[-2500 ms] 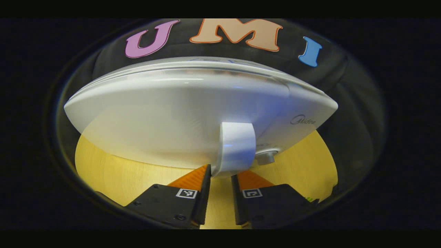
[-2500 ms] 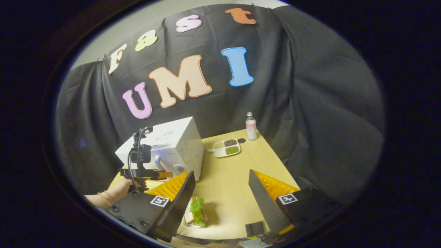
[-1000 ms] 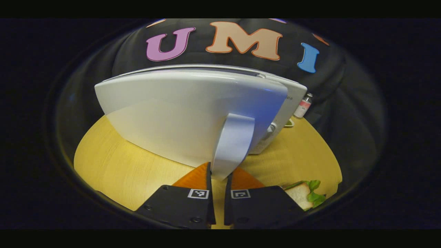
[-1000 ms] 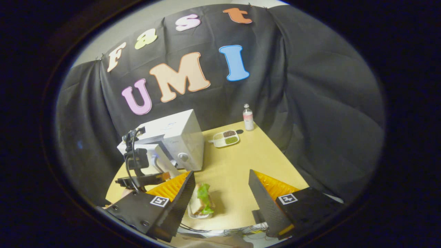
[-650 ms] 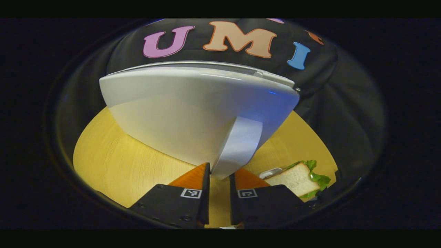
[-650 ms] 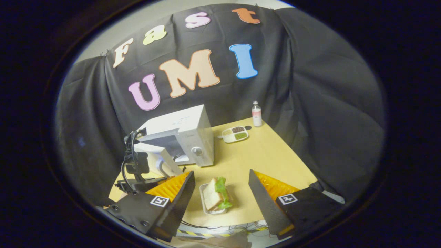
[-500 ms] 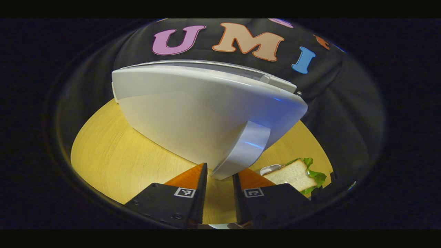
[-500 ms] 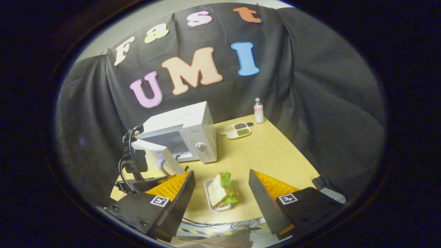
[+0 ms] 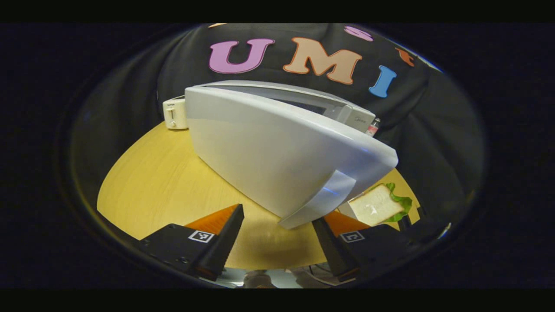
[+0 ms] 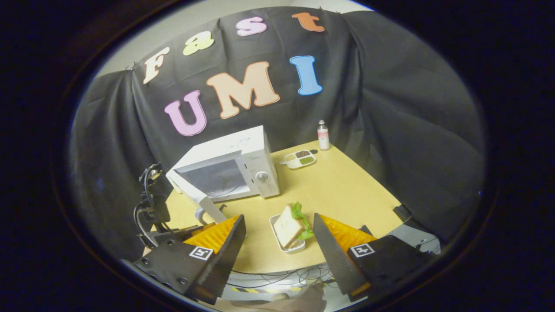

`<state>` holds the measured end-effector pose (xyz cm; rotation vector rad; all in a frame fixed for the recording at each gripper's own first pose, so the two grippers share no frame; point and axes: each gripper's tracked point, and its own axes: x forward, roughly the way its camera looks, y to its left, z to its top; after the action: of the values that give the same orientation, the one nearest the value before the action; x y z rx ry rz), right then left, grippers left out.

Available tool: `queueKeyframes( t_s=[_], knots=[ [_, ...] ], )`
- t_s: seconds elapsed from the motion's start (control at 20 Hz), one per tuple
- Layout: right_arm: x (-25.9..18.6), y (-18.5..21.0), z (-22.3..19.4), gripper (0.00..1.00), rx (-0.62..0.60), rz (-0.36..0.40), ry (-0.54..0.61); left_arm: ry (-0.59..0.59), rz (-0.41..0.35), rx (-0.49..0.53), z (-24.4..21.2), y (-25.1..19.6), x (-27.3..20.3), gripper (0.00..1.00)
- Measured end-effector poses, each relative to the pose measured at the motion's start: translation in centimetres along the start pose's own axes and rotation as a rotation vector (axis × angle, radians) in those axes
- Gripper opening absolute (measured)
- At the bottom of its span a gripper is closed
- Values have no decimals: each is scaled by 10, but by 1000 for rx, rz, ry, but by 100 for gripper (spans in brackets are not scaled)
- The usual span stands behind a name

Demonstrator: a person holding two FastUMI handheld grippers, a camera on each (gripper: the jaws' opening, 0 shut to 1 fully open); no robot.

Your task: Open the microwave oven with the left hand, put the food in, and close the microwave oven.

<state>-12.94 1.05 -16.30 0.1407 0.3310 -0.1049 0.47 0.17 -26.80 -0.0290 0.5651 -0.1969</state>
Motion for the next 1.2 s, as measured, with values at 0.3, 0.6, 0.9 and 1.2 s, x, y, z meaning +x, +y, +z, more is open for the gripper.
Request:
queueKeyframes(
  t_s=[0.3,0.6,0.9,1.2],
  knots=[
    [-28,10,-20,98,16,-39,-8,-41,29,-7,-5,50,-44,100],
    [-50,18,-33,98,-8,-77,-30,-68,81,-6,-6,109,-70,100],
    [-57,27,-40,98,-6,-85,-38,-101,155,3,-9,176,-105,98],
    [-50,27,-51,98,-45,-83,2,-117,230,-58,-12,227,-124,98]
  ],
)
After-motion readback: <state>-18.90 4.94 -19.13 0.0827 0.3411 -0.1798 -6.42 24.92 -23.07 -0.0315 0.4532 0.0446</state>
